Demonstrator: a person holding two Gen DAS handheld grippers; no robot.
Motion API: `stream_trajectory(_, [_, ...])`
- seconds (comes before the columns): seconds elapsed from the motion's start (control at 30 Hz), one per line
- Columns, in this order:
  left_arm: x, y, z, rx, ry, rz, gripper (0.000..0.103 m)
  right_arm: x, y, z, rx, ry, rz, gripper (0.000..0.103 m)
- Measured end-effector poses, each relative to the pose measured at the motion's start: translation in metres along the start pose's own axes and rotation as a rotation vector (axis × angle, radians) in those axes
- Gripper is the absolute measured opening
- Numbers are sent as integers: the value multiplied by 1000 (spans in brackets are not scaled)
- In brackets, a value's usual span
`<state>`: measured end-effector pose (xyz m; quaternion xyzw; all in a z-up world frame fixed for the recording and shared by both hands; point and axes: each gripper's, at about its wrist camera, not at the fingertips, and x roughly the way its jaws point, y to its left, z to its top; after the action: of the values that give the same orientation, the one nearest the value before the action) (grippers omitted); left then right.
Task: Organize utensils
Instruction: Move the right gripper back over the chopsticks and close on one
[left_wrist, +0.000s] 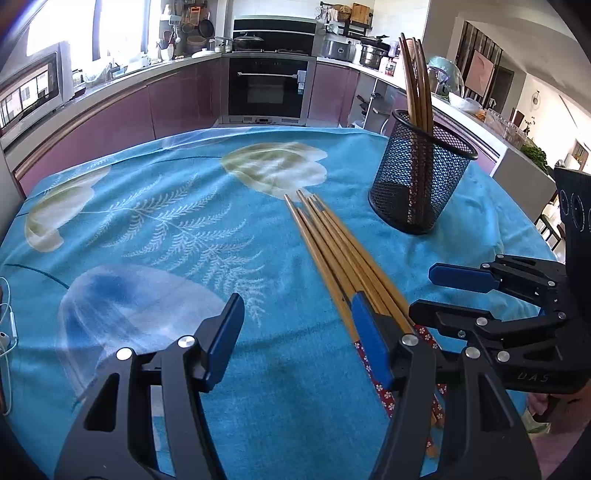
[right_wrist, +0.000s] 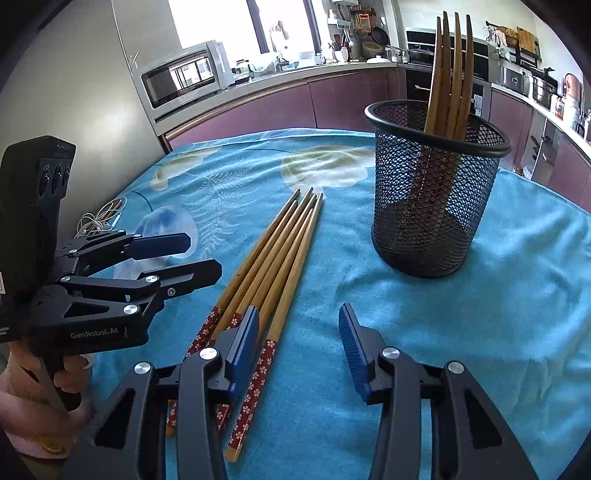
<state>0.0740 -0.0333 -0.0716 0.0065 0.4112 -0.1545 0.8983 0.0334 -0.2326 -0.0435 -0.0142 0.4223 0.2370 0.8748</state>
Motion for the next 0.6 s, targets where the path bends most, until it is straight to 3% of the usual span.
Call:
stream_trajectory(0.33, [8,-7,-2,20,23,5,60,9,6,0,-23,13,-54,42])
stream_trajectory(0.6, [15,-10,-1,36,45,18,59,10,3,1,-17,19,-71,33])
